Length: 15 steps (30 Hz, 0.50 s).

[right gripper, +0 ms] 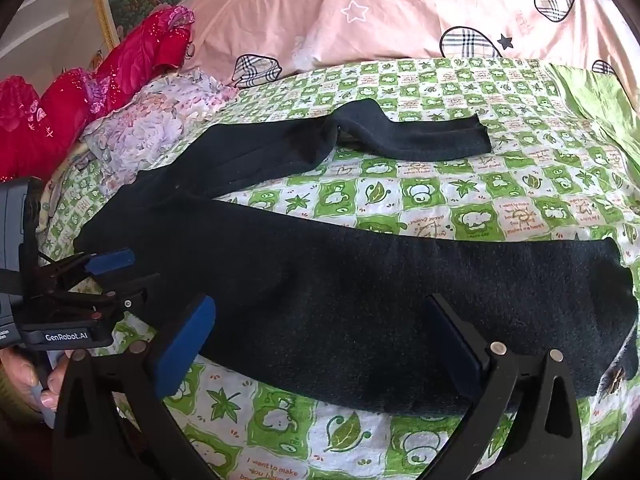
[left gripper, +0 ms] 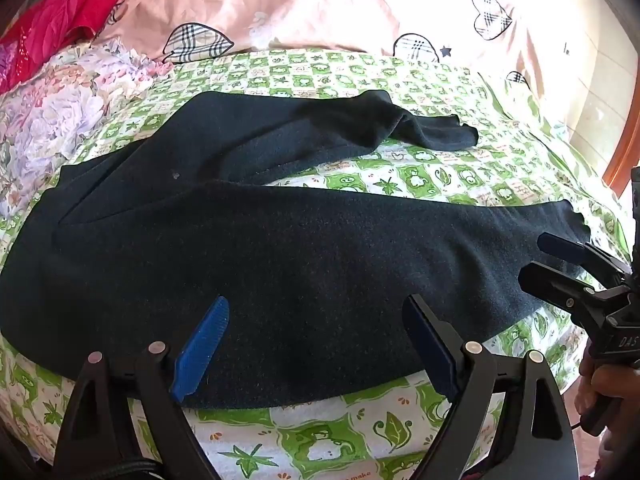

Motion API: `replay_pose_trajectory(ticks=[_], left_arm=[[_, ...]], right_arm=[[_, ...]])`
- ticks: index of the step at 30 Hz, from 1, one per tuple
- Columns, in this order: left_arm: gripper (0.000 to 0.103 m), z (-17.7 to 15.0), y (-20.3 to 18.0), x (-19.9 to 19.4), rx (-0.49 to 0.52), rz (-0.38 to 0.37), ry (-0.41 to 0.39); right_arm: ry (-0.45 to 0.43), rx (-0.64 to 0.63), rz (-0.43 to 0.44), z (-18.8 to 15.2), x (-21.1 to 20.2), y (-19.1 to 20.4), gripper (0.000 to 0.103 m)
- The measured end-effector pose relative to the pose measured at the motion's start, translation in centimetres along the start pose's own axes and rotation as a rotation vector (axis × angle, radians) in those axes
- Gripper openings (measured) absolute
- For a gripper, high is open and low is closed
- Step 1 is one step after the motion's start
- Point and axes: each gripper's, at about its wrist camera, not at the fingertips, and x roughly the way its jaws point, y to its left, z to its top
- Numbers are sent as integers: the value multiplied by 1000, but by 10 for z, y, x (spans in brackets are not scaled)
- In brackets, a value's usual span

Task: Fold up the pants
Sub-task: 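Move both grippers toward the pant leg cuffs of the dark pants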

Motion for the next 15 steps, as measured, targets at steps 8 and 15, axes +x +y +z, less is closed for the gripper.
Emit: replay_pose_trajectory(ticks=[8,15], left_arm=[[89,0,0,-1,-2,-5,0],[89,0,0,0,-2,-9,5]], right_arm=[[6,-2,-2,0,-2,2,103],[-3,4,7,0,-5,4,103]])
